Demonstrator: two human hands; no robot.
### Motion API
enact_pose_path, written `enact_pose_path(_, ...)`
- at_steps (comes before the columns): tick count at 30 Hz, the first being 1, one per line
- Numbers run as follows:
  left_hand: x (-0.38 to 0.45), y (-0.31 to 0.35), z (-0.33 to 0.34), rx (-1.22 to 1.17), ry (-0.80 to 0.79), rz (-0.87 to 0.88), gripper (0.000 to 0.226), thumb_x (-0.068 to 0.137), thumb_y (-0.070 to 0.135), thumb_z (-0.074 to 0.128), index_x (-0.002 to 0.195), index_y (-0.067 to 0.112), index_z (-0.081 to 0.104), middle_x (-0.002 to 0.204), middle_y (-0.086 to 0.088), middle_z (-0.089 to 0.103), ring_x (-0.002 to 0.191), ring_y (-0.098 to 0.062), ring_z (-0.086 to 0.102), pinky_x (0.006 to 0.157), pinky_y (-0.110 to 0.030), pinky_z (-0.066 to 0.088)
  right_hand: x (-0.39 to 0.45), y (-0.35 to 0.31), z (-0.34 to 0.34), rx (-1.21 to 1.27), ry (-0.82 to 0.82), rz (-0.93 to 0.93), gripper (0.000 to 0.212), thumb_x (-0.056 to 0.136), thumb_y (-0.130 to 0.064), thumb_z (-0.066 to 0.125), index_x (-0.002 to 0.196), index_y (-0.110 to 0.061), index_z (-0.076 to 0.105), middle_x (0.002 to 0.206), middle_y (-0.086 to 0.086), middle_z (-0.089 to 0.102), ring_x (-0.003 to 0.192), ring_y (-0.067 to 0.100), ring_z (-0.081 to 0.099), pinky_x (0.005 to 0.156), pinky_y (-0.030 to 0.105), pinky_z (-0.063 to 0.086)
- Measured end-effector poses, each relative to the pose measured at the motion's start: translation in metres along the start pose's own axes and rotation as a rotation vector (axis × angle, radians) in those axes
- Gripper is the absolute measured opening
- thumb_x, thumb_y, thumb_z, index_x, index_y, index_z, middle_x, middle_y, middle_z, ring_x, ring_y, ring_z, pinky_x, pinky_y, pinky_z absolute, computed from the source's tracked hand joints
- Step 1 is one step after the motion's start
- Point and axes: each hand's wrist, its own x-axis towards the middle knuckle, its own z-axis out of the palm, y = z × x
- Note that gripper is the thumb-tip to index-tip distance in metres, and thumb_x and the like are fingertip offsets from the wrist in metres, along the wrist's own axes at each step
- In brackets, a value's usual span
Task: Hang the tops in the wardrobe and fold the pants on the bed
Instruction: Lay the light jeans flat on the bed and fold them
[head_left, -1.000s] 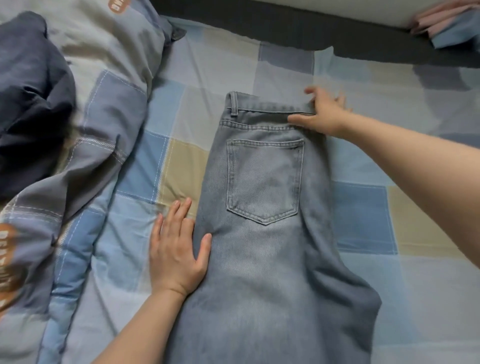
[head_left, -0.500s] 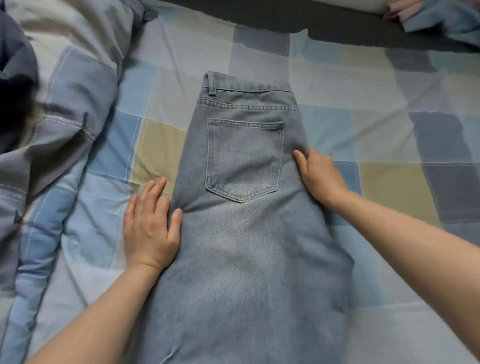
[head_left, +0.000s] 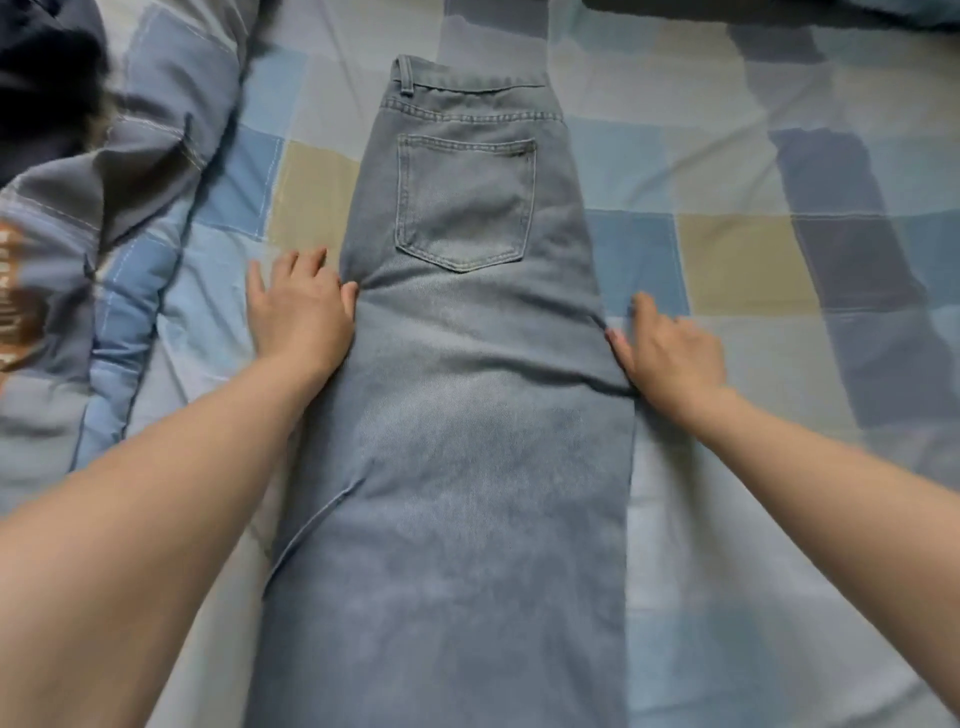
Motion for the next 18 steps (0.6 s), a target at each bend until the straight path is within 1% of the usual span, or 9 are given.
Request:
enact_pose_path(3,-0.024,0.011,-0.018,0.021,-0.024,-0.101,0.059,0.096,0.032,0.051,0.147,0.008,0.034,0.161,-0.007,0.020,0.146,-0.030,0.020,0.117,-0.053,0.012,-0.026,-0.009,-0.008,0.146,0.066,0.161,0.050,0.094,-0.031,0.047,0.136,-0.006,0.040,0.118,0.021,0.055,0.105,0.041,0.053,0.082,0.048,0.043)
enact_pose_path(4,-0.039,0.014,-0.021,-0.012,-0.022,-0.049,0.062,0.095,0.030,0.051,0.150,0.011,0.029,0.163,-0.006,0.015,0.148,-0.030,0.017,0.117,-0.052,0.012,-0.044,-0.018,-0.008,0.135,0.156,0.082,0.052,0.093,-0.034,0.047,0.136,-0.007,0.042,0.120,0.021,0.054,0.106,0.040,0.052,0.084,0.048,0.041)
enact_pose_path(6,-0.089,0.018,-0.023,-0.048,-0.025,0.231,0.058,0.094,0.029,0.049,0.149,0.017,0.034,0.161,-0.005,0.021,0.147,-0.031,0.022,0.116,-0.052,0.017,-0.099,-0.035,-0.008,0.150,0.248,-0.223,0.056,0.091,-0.044,0.043,0.140,-0.015,0.045,0.131,0.021,0.051,0.119,0.037,0.049,0.096,0.048,0.038)
enact_pose_path(8,-0.154,0.014,-0.019,-0.009,-0.115,0.474,0.056,0.095,0.038,0.039,0.148,0.020,0.039,0.158,-0.004,0.031,0.145,-0.030,0.030,0.114,-0.050,0.022,-0.145,-0.038,0.005,0.121,0.151,-0.469,0.058,0.091,-0.051,0.036,0.144,-0.027,0.043,0.146,0.015,0.043,0.134,0.036,0.040,0.107,0.051,0.033)
enact_pose_path(9,-0.184,0.008,-0.017,0.013,-0.171,0.505,0.058,0.095,0.041,0.034,0.149,0.020,0.038,0.157,-0.003,0.033,0.144,-0.029,0.032,0.115,-0.049,0.021,-0.159,-0.035,0.011,0.106,0.083,-0.470,0.058,0.091,-0.053,0.034,0.145,-0.032,0.040,0.150,0.012,0.039,0.137,0.036,0.037,0.108,0.053,0.032)
enact_pose_path(11,-0.237,-0.007,-0.017,0.032,-0.216,0.460,0.060,0.095,0.043,0.030,0.149,0.019,0.038,0.156,-0.003,0.035,0.144,-0.027,0.032,0.114,-0.048,0.021,-0.182,-0.023,0.022,0.128,-0.019,-0.221,0.060,0.091,-0.055,0.030,0.147,-0.035,0.034,0.152,0.012,0.035,0.137,0.041,0.035,0.108,0.055,0.032)
enact_pose_path(13,-0.279,-0.018,-0.023,0.022,-0.235,0.346,0.062,0.093,0.044,0.031,0.149,0.018,0.038,0.156,-0.002,0.034,0.146,-0.023,0.027,0.113,-0.051,0.024,-0.208,-0.011,0.023,0.201,-0.109,0.026,0.065,0.090,-0.054,0.025,0.148,-0.026,0.033,0.152,0.018,0.034,0.136,0.045,0.033,0.108,0.054,0.031)
enact_pose_path(16,-0.342,-0.035,-0.039,-0.131,-0.278,0.162,0.064,0.092,0.042,0.032,0.151,0.016,0.034,0.159,-0.001,0.027,0.147,-0.023,0.019,0.114,-0.050,0.025,-0.275,-0.009,0.016,0.278,-0.167,0.058,0.067,0.092,-0.045,0.026,0.141,-0.003,0.043,0.146,0.023,0.040,0.133,0.045,0.038,0.107,0.053,0.035)
enact_pose_path(18,-0.386,-0.042,-0.052,-0.323,-0.261,0.028,0.063,0.093,0.032,0.044,0.150,0.009,0.033,0.159,-0.007,0.028,0.145,-0.026,0.026,0.116,-0.039,0.023,-0.322,-0.014,0.006,0.345,-0.137,0.027,0.061,0.091,-0.040,0.031,0.129,0.003,0.053,0.133,0.025,0.052,0.121,0.046,0.049,0.100,0.051,0.043)
